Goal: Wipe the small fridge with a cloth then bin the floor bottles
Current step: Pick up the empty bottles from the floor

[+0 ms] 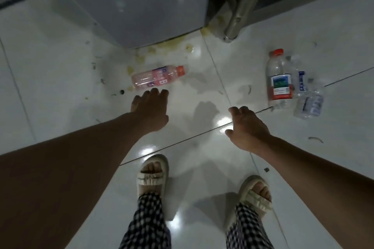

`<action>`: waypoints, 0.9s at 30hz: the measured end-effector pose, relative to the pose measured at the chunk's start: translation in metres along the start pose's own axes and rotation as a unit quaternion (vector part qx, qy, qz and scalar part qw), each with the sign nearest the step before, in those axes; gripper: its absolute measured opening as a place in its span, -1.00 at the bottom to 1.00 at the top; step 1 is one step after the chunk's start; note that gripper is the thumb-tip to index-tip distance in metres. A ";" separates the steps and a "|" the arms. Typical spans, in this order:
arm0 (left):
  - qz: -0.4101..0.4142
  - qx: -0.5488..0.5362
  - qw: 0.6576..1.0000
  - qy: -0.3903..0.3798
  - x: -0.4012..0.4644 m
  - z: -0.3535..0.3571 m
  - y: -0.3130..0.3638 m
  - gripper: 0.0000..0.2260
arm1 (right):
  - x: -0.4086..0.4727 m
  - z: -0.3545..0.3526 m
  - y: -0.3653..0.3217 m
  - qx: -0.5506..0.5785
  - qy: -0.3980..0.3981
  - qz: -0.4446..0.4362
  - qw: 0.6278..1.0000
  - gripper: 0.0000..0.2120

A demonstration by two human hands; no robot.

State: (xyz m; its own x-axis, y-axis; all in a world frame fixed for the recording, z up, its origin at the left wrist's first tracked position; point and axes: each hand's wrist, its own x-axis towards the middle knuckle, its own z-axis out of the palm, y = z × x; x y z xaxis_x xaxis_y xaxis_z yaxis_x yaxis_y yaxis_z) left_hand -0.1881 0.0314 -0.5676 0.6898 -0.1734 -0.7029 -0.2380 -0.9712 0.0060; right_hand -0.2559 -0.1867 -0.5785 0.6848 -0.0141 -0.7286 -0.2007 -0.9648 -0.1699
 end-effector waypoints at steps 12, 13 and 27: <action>0.007 0.039 0.998 0.048 0.111 0.058 -0.097 -0.43 | 0.085 0.073 -0.087 0.018 0.046 0.004 0.999 -0.50; 0.012 0.032 0.997 0.066 0.124 0.062 -0.096 -0.40 | 0.092 0.078 -0.085 0.021 0.057 0.008 0.998 -0.48; -0.025 -0.069 0.994 0.084 0.176 0.103 -0.064 -0.39 | 0.114 0.114 -0.028 0.085 0.124 0.053 0.987 -0.41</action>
State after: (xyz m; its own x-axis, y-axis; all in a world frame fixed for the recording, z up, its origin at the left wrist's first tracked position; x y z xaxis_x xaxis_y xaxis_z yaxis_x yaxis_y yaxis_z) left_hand -0.1222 0.0795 -0.7650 0.8060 -0.1387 -0.5754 -0.1130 -0.9903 0.0804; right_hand -0.2518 -0.1317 -0.7323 0.8000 -0.1958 -0.5671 -0.3795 -0.8972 -0.2257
